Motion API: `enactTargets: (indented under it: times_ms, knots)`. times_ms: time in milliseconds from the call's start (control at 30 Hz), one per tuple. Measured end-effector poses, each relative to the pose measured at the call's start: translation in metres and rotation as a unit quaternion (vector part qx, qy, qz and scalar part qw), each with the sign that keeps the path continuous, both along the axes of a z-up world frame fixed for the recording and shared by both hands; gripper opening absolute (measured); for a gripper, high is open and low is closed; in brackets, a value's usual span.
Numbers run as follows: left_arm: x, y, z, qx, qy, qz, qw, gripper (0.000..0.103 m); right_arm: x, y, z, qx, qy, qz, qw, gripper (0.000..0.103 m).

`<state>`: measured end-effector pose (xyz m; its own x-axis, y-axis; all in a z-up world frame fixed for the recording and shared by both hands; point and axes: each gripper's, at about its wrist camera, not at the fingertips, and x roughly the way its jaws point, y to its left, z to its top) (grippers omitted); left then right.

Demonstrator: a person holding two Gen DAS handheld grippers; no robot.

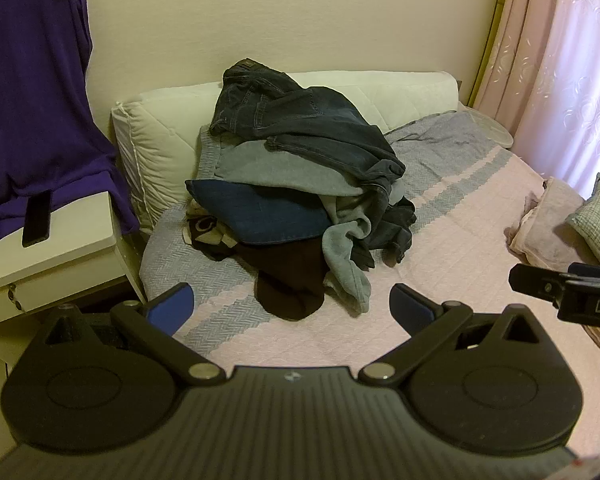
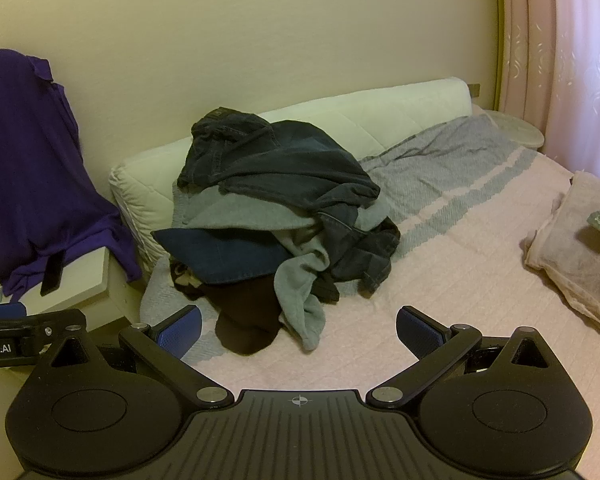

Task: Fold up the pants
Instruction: 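Move both grippers toward the dark jeans on the clothes pile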

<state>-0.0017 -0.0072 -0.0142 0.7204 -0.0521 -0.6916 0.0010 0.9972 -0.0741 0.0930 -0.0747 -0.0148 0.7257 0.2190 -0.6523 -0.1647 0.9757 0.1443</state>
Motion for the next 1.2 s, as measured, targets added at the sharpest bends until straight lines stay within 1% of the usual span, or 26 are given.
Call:
enactTargets:
  times_ms: [267,500,667,767,900,967,1067,1133,1200]
  knots:
    - [0.000,-0.001,-0.001,-0.001,0.001,0.000,1.0000,0.102,0.001,-0.007,-0.002,0.003,0.003,0.000,1.000,0.101]
    - [0.006,-0.009,0.000,0.004,0.006,0.002,1.0000,0.102,0.006,-0.015,-0.003,0.009,0.009,-0.003,1.000,0.101]
    - [0.008,-0.010,0.002,-0.002,0.013,0.005,0.9999,0.102,0.010,-0.021,-0.005,0.015,0.010,0.007,1.000,0.101]
    - [0.005,-0.006,0.001,-0.005,0.017,0.015,0.9997,0.102,0.012,-0.025,-0.005,0.015,0.003,0.021,1.000,0.101]
    - [0.008,0.005,0.001,0.001,0.021,0.026,0.9994,0.102,0.022,-0.026,-0.006,0.007,-0.016,0.040,0.999,0.101]
    - [0.014,0.014,0.001,0.009,0.016,0.025,0.9995,0.102,0.031,-0.023,-0.004,0.000,-0.030,0.048,0.998,0.101]
    - [0.034,0.035,0.001,0.019,0.000,0.021,0.9996,0.102,0.051,-0.013,-0.002,-0.008,-0.053,0.070,0.996,0.101]
    - [0.055,0.050,-0.002,0.022,-0.005,0.022,0.9995,0.102,0.069,-0.003,-0.002,-0.013,-0.059,0.087,0.994,0.101]
    - [0.081,0.068,-0.006,0.021,-0.018,0.011,0.9996,0.102,0.090,0.010,-0.004,-0.011,-0.063,0.090,0.994,0.101]
